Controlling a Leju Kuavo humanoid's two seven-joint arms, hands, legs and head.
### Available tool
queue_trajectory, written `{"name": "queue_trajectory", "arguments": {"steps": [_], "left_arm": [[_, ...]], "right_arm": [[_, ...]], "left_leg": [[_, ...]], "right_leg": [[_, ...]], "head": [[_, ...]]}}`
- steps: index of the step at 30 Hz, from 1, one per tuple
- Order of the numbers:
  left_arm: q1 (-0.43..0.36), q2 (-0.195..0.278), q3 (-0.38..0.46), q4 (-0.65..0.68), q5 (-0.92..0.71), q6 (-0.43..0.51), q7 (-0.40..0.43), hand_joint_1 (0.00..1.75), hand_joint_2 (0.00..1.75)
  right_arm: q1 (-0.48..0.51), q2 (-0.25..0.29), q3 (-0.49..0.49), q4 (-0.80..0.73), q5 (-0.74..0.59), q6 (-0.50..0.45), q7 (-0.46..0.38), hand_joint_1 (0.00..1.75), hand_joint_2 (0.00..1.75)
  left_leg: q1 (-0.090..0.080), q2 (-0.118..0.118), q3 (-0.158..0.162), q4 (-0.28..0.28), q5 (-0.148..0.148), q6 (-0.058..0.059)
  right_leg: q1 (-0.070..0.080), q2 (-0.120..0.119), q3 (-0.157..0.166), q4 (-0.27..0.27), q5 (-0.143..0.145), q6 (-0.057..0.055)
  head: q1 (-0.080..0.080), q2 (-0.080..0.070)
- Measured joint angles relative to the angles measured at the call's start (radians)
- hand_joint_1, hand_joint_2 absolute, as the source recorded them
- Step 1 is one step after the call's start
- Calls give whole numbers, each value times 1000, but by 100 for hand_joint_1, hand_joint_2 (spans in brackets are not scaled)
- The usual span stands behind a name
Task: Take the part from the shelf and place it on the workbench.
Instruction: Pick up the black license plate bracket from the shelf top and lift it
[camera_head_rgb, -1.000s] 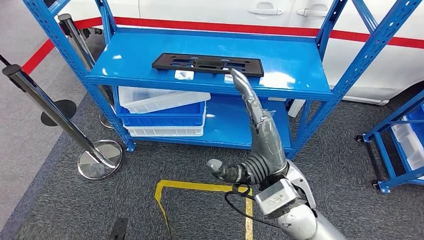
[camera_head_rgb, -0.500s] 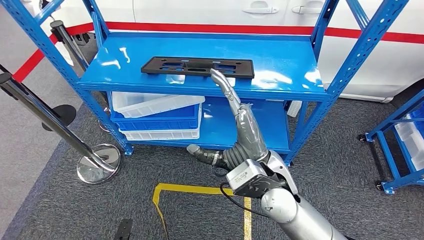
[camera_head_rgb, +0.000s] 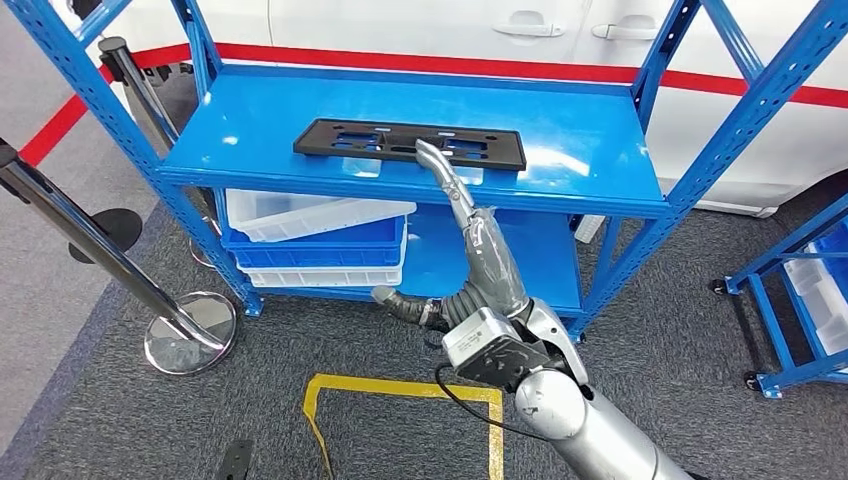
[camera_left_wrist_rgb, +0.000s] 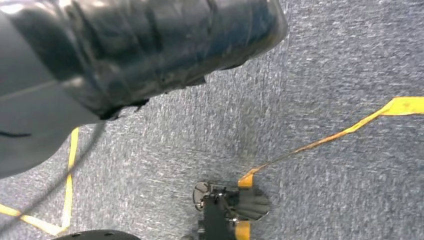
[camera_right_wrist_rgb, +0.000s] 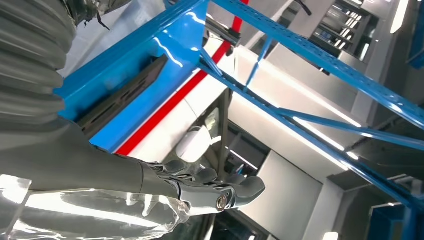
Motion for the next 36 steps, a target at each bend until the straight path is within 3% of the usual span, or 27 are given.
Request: {"name": "queue_trajectory", "arguments": {"steps": [1,2,4,5,6,9,11,14,15,16,17,19,20,22,26,28,30,31,32,34,36], "left_arm": [[0,0,-2,0,-1,0,1,0,0],[1,0,-5,0,-2,0,1,0,0],[2,-1,-10,0,-4,0,3,0,0],[1,-1,-12,0,-5,0,4,0,0],[0,-1,-15,0,-6,0,4,0,0],[-2,-1,-19,0,-8,0,8,0,0],[-3,0,-20,0,-9,0,10,0,0],[-2,-1,-21,0,-10,0,11,0,0],[-1,-1,-21,0,-11,0,12,0,0],[0,-1,-21,0,-13,0,15,0,0],[0,-1,-21,0,-16,0,18,0,0],[-1,-1,-23,0,-25,0,28,0,0],[-4,-1,-26,0,-29,0,32,0,0],[-11,-2,-35,0,-36,0,38,0,0],[-20,-8,-46,0,-41,0,42,0,0],[-24,-12,-49,0,-43,-2,43,0,0],[-25,-13,-52,0,-43,-3,43,0,0],[-25,-13,-54,0,-43,-5,44,0,0],[-24,-14,-56,0,-44,-6,45,0,0],[-23,-16,-60,0,-43,-7,45,0,0],[-25,-17,-63,0,-41,-6,44,0,0]], "right_arm": [[1,0,0,4,0,0,0,0,175],[2,0,1,8,0,0,1,0,175],[1,0,2,13,1,0,2,0,175],[0,0,2,15,1,1,3,0,175],[0,0,3,17,2,1,4,0,175],[-2,2,4,25,5,0,8,0,175],[-5,6,4,29,7,1,8,0,175],[-9,10,5,38,8,1,8,0,175],[-9,11,5,41,9,2,8,0,175],[-9,12,6,45,11,3,8,0,175],[-10,13,6,49,14,5,8,0,175],[-19,19,8,65,25,11,8,0,175],[-30,24,11,78,33,15,7,0,175],[-60,36,19,117,49,21,1,0,175],[-120,68,33,207,73,29,-17,0,175],[-143,80,38,246,75,33,-21,0,175],[-153,88,45,283,75,36,-25,0,175],[-155,92,48,301,74,36,-26,0,175],[-159,97,49,317,74,36,-29,0,175],[-175,108,52,351,73,36,-35,0,175],[-196,122,59,388,70,36,-46,0,175]], "left_leg": [[0,0,4,1,-5,0],[0,-1,10,3,-10,-1],[-2,-1,20,9,-24,-6],[-4,-2,22,13,-30,-10],[-5,-2,22,16,-34,-15],[-4,-1,22,18,-41,-28],[-3,-1,4,61,-64,-39],[2,-1,-97,240,-127,-51],[3,-1,-129,284,-131,-52],[3,-1,-145,295,-117,-52],[3,-1,-141,267,-85,-49],[1,-1,-92,138,-4,-40],[-2,-2,-66,77,19,-34],[-9,-3,-41,21,24,-26],[-3,-3,-20,-5,21,-10],[-2,-2,-5,-12,15,-1],[-2,-3,4,-11,6,4],[-2,-3,9,-10,0,4],[-1,-4,14,-8,-6,2],[0,-6,27,1,-23,-5],[-2,-7,29,13,-39,-16]], "right_leg": [[0,0,-13,3,19,0],[-1,0,-7,-31,54,-1],[0,-2,36,-150,127,-5],[0,-3,57,-198,143,-9],[2,-3,70,-227,147,-13],[3,1,81,-244,138,-26],[-1,1,91,-249,134,-37],[0,-2,103,-250,125,-49],[1,-1,106,-250,122,-50],[2,1,110,-250,118,-50],[2,2,117,-250,113,-50],[3,5,131,-250,103,-47],[4,6,135,-250,98,-43],[4,7,136,-252,93,-34],[5,3,129,-229,72,-16],[3,0,77,-123,29,-10],[-1,0,0,-2,-1,-5],[-3,0,-24,21,8,-3],[-7,-1,-29,5,38,-1],[-12,-3,5,-109,122,1],[-11,-4,47,-207,159,-4]], "head": [[0,0],[0,0],[0,0],[0,0],[-1,0],[-2,0],[-4,0],[-6,0],[-6,0],[-6,0],[-6,0],[-6,0],[-6,0],[-6,0],[-3,0],[-2,0],[-1,0],[-1,0],[-1,0],[0,0],[-1,0]]}}
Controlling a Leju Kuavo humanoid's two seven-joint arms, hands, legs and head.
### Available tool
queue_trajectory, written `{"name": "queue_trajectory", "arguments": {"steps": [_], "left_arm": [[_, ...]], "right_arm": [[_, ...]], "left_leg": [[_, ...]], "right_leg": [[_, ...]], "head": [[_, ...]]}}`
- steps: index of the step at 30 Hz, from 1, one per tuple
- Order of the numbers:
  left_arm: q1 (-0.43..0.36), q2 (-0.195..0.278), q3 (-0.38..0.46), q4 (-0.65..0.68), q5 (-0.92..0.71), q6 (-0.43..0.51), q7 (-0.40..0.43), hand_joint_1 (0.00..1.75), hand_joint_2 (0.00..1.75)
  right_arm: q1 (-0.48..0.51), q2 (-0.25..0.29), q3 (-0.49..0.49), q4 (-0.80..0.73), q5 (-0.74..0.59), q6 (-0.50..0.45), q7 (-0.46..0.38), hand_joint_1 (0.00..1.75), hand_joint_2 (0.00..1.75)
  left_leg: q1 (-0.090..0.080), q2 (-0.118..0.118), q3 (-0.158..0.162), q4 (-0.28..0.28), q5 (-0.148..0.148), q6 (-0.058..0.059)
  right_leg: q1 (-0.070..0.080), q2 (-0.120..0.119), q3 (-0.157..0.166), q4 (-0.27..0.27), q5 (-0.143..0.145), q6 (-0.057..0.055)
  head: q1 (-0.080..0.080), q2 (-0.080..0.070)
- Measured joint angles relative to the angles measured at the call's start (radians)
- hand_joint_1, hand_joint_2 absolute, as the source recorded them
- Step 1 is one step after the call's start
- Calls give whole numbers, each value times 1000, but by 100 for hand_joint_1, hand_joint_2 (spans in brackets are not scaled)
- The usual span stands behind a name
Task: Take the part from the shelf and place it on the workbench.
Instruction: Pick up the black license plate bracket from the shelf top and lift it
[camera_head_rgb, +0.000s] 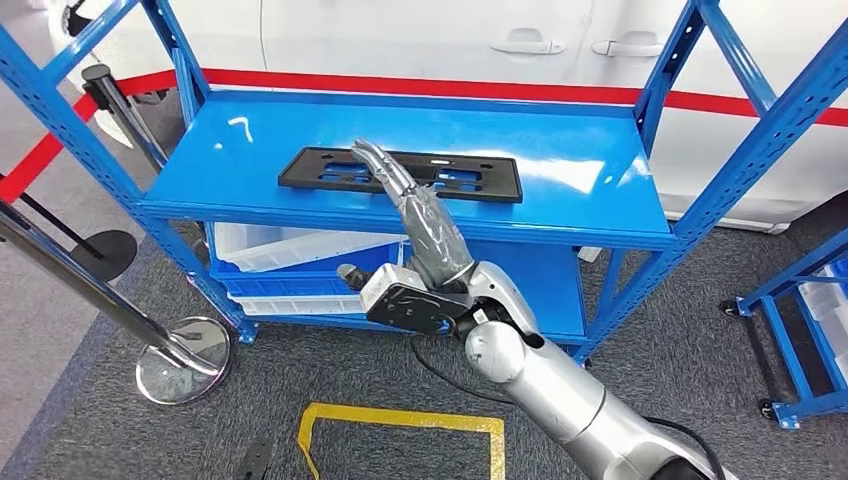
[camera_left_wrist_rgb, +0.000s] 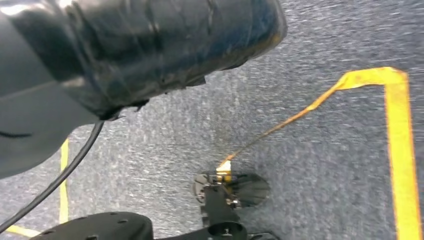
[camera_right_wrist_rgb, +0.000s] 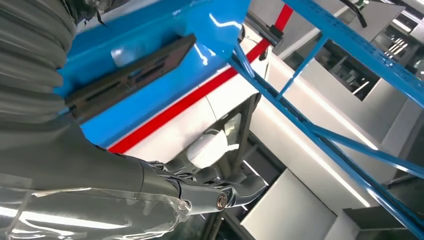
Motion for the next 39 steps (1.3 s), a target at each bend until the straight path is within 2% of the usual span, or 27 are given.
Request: {"name": "queue_trajectory", "arguments": {"steps": [2,5,6,8,9,10,11,12,13,14,15,16,18,20,22,24,25,26,27,29,30,31,33,35,36,37,39], "left_arm": [[-2,0,0,0,4,3,-2,0,0],[-3,0,0,0,8,6,-4,0,0],[-3,0,0,0,8,7,-5,0,0],[-1,0,-1,0,9,7,-5,0,0],[0,0,-1,0,9,7,-5,0,0],[2,0,-1,0,9,7,-5,0,0],[4,0,-1,0,9,7,-5,0,0],[6,0,-1,0,10,7,-5,0,0],[7,0,-1,0,10,8,-5,0,0],[7,1,-1,0,10,8,-5,0,0],[6,1,-1,0,10,8,-5,0,0],[4,1,-1,0,10,8,-5,0,0],[5,1,-1,0,10,8,-3,0,0],[7,1,-1,0,11,9,-2,0,0],[7,1,-1,0,13,9,-4,0,0],[6,2,-1,0,13,9,-5,0,0],[7,2,-1,0,14,9,-5,0,0],[8,3,-1,0,15,9,-5,0,0],[9,3,-1,0,15,9,-5,0,0],[11,2,-1,0,16,9,-6,0,0],[11,2,-1,0,16,9,-6,0,0],[10,1,-1,0,16,9,-6,0,0],[9,1,-1,0,16,9,-7,0,0],[10,2,-1,0,16,9,-6,0,0],[10,2,-1,0,16,9,-6,0,0],[11,2,-1,0,16,9,-6,0,0],[12,2,-1,0,16,9,-6,0,0]], "right_arm": [[-17,13,5,40,-1,-1,-13,0,175],[-46,34,10,104,13,-12,-29,0,175],[-56,41,12,122,18,-16,-32,0,175],[-69,52,18,152,21,-19,-35,0,175],[-72,56,21,167,21,-19,-35,0,175],[-73,59,23,181,21,-19,-35,0,175],[-74,61,24,193,21,-19,-35,0,175],[-75,64,24,202,21,-19,-36,0,175],[-78,67,24,209,21,-20,-36,0,175],[-81,70,25,216,21,-20,-36,0,175],[-85,72,26,223,24,-22,-36,0,175],[-89,74,28,230,35,-27,-33,0,175],[-96,76,34,245,70,-44,-26,0,175],[-107,79,40,262,102,-59,-20,0,87],[-125,82,44,286,124,-71,-21,0,0],[-137,83,47,313,146,-82,-21,0,0],[-138,83,49,326,157,-86,-20,0,0],[-140,83,51,337,167,-90,-20,0,0],[-142,83,53,346,177,-94,-19,0,0],[-152,83,58,360,197,-105,-15,0,0],[-157,84,60,366,210,-113,-12,0,0],[-162,84,62,372,224,-120,-7,0,0],[-166,86,63,383,254,-130,4,0,0],[-168,86,64,393,271,-133,12,0,0],[-169,87,65,398,273,-133,14,0,0],[-171,88,65,401,274,-133,14,0,0],[-174,88,66,410,279,-133,15,0,0]], "left_leg": [[-1,1,-2,4,-6,-11],[4,4,-8,23,-23,-26],[5,4,-27,63,-40,-31],[7,5,-101,191,-79,-38],[8,5,-143,252,-91,-40],[8,5,-172,284,-86,-40],[8,5,-184,279,-62,-38],[8,5,-175,236,-22,-36],[8,4,-151,165,25,-32],[5,4,-124,98,58,-28],[2,4,-102,46,76,-23],[-1,3,-89,16,80,-19],[-3,2,-82,4,70,-10],[2,3,-69,-8,68,-1],[5,4,-52,-18,63,9],[3,4,-40,-18,53,17],[2,4,-35,-17,47,19],[2,3,-29,-16,41,19],[2,2,-22,-14,35,18],[2,1,-10,-9,20,13],[0,1,-6,-5,13,10],[0,1,-5,-3,9,5],[-1,2,-5,-3,4,-5],[1,4,-5,4,-5,-16],[2,4,-16,29,-17,-22],[4,5,-38,73,-36,-27],[9,5,-114,201,-76,-37]], "right_leg": [[6,3,12,-24,-11,-10],[4,5,24,-34,-18,-27],[2,4,31,-36,-21,-33],[3,2,42,-38,-29,-41],[5,2,47,-37,-33,-43],[6,3,52,-37,-38,-44],[6,5,59,-37,-43,-43],[7,7,67,-37,-49,-42],[7,8,76,-38,-56,-40],[8,10,82,-38,-62,-36],[9,11,86,-38,-67,-32],[10,12,88,-40,-71,-27],[10,12,92,-47,-74,-16],[11,8,92,-39,-85,-7],[12,4,52,43,-121,-2],[12,4,-26,175,-160,-1],[12,4,-59,217,-161,0],[12,4,-75,223,-143,-1],[12,4,-71,191,-108,-2],[14,3,-27,65,-25,-11],[16,2,-3,8,-3,-16],[19,2,12,-26,4,-20],[23,5,23,-46,-6,-26],[18,7,33,-55,-7,-33],[14,7,40,-60,-8,-37],[12,6,48,-64,-10,-41],[11,5,56,-65,-17,-46]], "head": [[-2,0],[-3,0],[-4,0],[-6,0],[-6,0],[-6,0],[-6,0],[-6,0],[-6,0],[-6,0],[-6,0],[-5,0],[-5,0],[-4,0],[-2,0],[-2,0],[-1,0],[-1,0],[-1,0],[-1,0],[-2,0],[-2,0],[-2,0],[-2,0],[-4,0],[-5,0],[-6,0]]}}
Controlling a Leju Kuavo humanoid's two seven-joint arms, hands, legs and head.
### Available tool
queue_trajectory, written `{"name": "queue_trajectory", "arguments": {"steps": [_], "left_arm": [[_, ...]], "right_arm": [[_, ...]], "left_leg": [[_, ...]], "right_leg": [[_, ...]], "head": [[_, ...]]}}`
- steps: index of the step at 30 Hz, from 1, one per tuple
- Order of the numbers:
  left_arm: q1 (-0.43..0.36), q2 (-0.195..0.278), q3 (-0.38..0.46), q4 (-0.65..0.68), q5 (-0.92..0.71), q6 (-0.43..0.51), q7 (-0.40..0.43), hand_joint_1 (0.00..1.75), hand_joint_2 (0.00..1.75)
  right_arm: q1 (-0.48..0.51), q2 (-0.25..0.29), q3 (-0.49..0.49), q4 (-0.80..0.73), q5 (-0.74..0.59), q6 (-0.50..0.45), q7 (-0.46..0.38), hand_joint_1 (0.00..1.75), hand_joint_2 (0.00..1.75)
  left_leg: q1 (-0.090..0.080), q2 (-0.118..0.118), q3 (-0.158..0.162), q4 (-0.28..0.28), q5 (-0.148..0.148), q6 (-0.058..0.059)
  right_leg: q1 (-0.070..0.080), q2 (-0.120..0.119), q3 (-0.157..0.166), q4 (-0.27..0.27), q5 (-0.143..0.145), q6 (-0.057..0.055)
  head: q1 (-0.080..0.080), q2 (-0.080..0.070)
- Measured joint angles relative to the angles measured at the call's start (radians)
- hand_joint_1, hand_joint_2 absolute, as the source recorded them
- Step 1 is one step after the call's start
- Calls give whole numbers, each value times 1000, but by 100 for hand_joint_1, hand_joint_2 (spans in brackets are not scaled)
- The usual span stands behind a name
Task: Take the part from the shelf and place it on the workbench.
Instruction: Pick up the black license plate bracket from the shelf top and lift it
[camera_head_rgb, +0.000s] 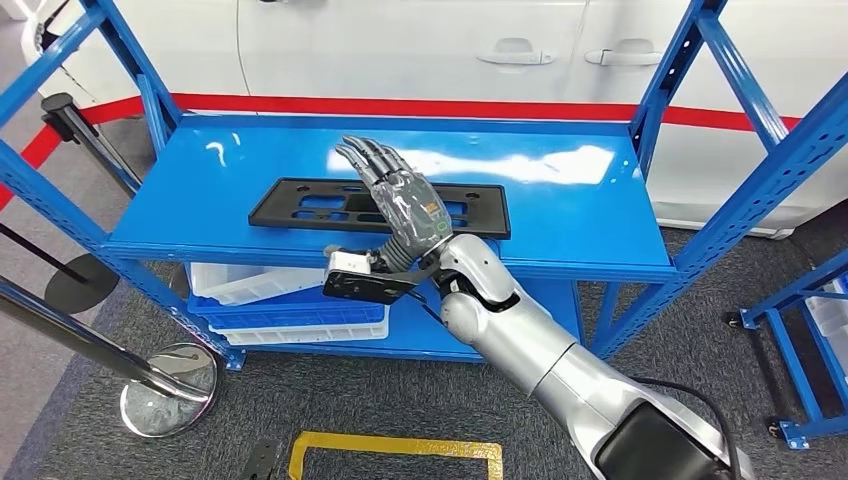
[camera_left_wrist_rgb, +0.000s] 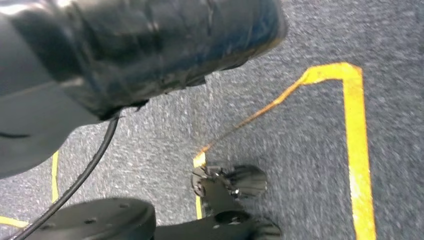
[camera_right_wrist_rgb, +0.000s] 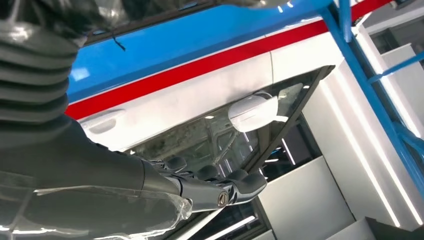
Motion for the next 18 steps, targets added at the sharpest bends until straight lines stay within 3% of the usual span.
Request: {"name": "queue_trajectory", "arguments": {"steps": [2,3,5,6,8,11,13,16,17,18], "left_arm": [[1,1,0,0,-2,0,1,0,0],[1,3,0,0,-2,1,1,0,0],[-1,8,0,0,-5,2,1,0,0],[-4,9,0,0,-7,2,2,0,0],[-11,10,-1,0,-14,1,5,0,0],[-14,10,-4,0,-23,0,10,0,0],[-16,11,-4,0,-27,0,14,0,0],[-19,16,-5,0,-30,0,19,0,0],[-19,17,-5,0,-30,0,20,0,0],[-19,18,-5,0,-30,-1,21,0,0]], "right_arm": [[1,0,1,11,15,0,1,0,0],[0,0,1,17,23,0,1,0,0],[-3,0,2,25,33,0,3,0,0],[-8,0,2,27,35,0,4,0,0],[-17,-1,2,31,41,5,9,0,0],[-22,-3,2,32,49,11,22,0,0],[-24,-5,2,32,53,12,26,0,0],[-21,-12,2,32,58,17,27,0,0],[-19,-15,2,32,59,19,27,0,0],[-19,-16,2,32,59,21,27,0,0]], "left_leg": [[5,0,-57,66,6,-6],[6,0,-58,45,36,-7],[7,0,-15,-79,120,-7],[5,-1,13,-143,145,-4],[0,-2,41,-202,153,5],[0,-2,50,-209,142,24],[2,-1,61,-214,137,38],[-4,0,74,-214,124,51],[-7,0,79,-213,119,53],[-8,0,85,-211,113,53]], "right_leg": [[0,2,9,1,-9,0],[-1,3,16,1,-14,2],[-3,6,32,2,-27,8],[-2,7,37,4,-34,14],[0,8,41,4,-42,25],[1,6,41,7,-54,39],[1,2,9,75,-87,46],[1,1,-105,266,-146,46],[1,1,-130,294,-140,45],[2,1,-137,282,-114,42]], "head": [[0,0],[0,0],[0,0],[-1,0],[-1,0],[0,0],[1,0],[1,0],[1,0],[1,0]]}}
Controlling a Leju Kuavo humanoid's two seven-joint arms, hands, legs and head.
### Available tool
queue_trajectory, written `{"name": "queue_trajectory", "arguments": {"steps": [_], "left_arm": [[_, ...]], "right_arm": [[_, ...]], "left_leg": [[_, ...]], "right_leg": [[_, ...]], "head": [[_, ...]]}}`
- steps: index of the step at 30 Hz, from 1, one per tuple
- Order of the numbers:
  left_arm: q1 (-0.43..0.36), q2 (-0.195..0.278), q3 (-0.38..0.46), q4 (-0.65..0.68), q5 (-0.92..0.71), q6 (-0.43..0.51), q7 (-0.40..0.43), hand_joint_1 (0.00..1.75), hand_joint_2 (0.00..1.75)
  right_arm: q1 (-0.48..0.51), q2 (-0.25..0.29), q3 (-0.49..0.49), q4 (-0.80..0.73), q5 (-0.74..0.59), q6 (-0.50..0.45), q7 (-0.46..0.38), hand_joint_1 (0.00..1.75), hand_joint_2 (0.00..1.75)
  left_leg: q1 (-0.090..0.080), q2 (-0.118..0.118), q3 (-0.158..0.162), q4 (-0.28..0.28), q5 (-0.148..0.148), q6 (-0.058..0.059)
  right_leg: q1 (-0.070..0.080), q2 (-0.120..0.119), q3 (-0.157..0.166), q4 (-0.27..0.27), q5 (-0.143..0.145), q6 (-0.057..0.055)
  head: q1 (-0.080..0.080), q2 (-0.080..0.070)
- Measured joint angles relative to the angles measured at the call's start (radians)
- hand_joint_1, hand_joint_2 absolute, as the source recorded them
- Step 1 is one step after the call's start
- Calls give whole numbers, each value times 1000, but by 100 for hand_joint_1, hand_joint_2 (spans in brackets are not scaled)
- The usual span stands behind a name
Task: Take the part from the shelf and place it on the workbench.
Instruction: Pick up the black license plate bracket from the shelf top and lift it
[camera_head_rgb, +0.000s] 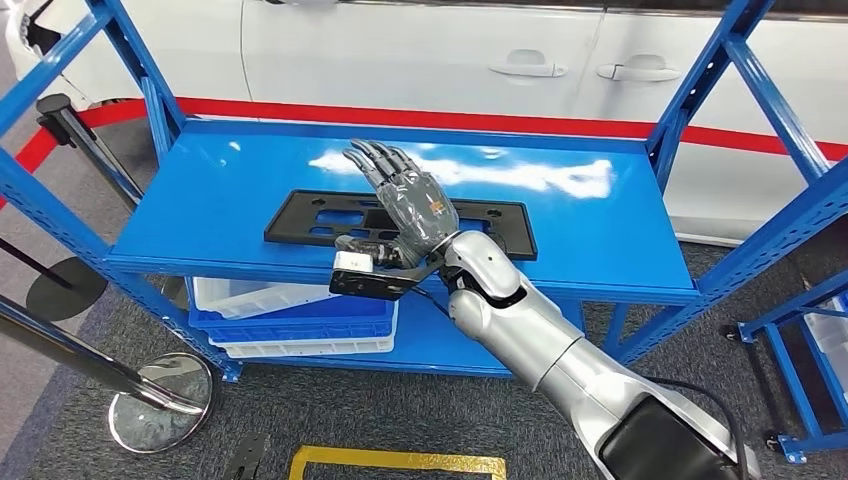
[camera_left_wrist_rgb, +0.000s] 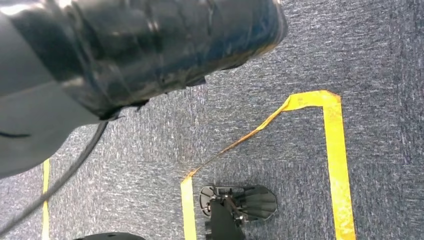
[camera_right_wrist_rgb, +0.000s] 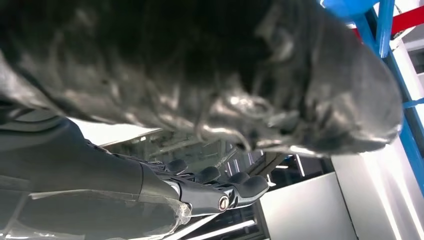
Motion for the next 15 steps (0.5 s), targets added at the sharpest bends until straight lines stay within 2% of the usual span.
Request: {"name": "queue_trajectory", "arguments": {"steps": [1,2,3,4,6,9,10,11,13,14,15], "left_arm": [[0,0,0,0,0,-1,0,0,0],[0,0,0,0,0,-1,1,0,0],[-1,0,0,0,0,-2,1,0,0],[-2,0,0,0,0,-2,1,0,0],[-4,1,-1,0,-3,-2,0,0,0],[-5,4,-1,0,-8,-2,1,0,0],[-6,5,-2,0,-10,-2,1,0,0],[-7,6,-3,0,-13,-2,1,0,0],[-7,6,-5,0,-17,-3,2,0,0],[-6,6,-5,0,-17,-3,3,0,0],[-5,7,-6,0,-18,-2,4,0,0]], "right_arm": [[0,-1,0,0,0,1,0,0,44],[-1,-1,0,0,0,2,0,0,87],[-3,-1,0,0,0,2,0,0,131],[-5,-1,0,-1,1,2,0,0,175],[-7,-2,0,-2,3,1,0,0,175],[-10,-3,0,-4,17,-2,3,0,175],[-11,-3,0,-5,26,-2,6,0,175],[-13,-2,0,-5,34,-1,9,0,175],[-12,-2,1,-5,44,1,13,0,175],[-10,-2,1,-5,44,4,14,0,175],[-8,-2,1,-4,41,8,13,0,175]], "left_leg": [[-2,-1,7,2,-6,0],[-3,-1,15,3,-13,-1],[-5,-1,20,5,-20,-4],[-6,-1,23,7,-25,-7],[-6,-1,26,6,-31,-17],[-4,1,24,21,-45,-34],[-3,2,8,54,-61,-40],[0,2,-22,109,-82,-45],[6,2,-101,235,-119,-56],[9,2,-130,271,-119,-60],[12,2,-140,270,-98,-63]], "right_leg": [[1,0,12,-47,41,-5],[3,0,37,-117,86,-12],[7,-1,63,-182,117,-18],[9,-1,85,-229,133,-22],[13,0,103,-262,129,-27],[8,3,119,-279,127,-36],[4,3,126,-285,126,-40],[3,2,132,-287,124,-43],[2,2,138,-287,116,-47],[2,2,142,-286,112,-47],[1,3,147,-285,107,-46]], "head": [[0,0],[0,0],[0,0],[-1,0],[-1,0],[-2,0],[-3,0],[-4,0],[-4,0],[-4,0],[-4,0]]}}
